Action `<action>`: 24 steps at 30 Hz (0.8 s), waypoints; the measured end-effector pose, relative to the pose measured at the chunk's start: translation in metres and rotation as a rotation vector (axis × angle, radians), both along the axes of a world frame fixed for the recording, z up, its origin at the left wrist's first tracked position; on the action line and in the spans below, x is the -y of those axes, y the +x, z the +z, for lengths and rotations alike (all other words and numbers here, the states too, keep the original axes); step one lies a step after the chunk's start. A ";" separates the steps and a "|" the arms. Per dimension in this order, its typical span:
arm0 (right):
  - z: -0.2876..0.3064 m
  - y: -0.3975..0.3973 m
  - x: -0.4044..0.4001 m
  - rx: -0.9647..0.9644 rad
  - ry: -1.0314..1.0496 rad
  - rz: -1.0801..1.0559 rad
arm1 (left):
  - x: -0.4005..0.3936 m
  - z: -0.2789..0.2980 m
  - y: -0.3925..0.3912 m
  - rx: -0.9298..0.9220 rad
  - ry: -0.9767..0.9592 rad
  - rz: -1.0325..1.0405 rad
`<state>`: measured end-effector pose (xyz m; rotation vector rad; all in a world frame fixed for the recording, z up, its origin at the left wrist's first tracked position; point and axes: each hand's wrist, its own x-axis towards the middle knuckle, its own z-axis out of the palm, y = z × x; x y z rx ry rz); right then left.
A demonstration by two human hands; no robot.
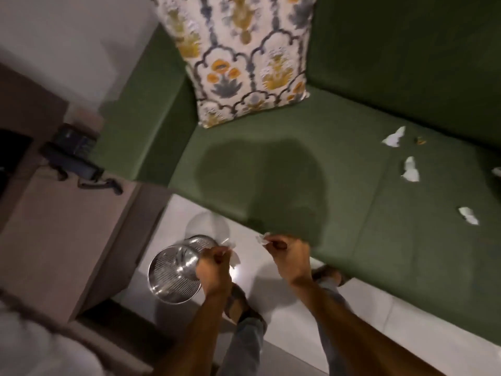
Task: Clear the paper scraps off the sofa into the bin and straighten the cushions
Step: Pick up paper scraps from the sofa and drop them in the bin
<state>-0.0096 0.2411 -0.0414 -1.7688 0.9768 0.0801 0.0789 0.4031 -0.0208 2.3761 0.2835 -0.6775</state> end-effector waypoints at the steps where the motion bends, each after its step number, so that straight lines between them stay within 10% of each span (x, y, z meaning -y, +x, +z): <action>1: -0.003 0.005 -0.028 -0.023 0.060 0.008 | -0.027 -0.005 -0.001 -0.003 0.018 0.040; 15: -0.099 0.084 -0.256 -0.089 0.134 0.362 | -0.231 -0.106 0.026 0.080 0.178 0.242; 24: -0.119 0.078 -0.277 -0.103 0.134 0.398 | -0.245 -0.137 0.029 -0.243 0.149 0.109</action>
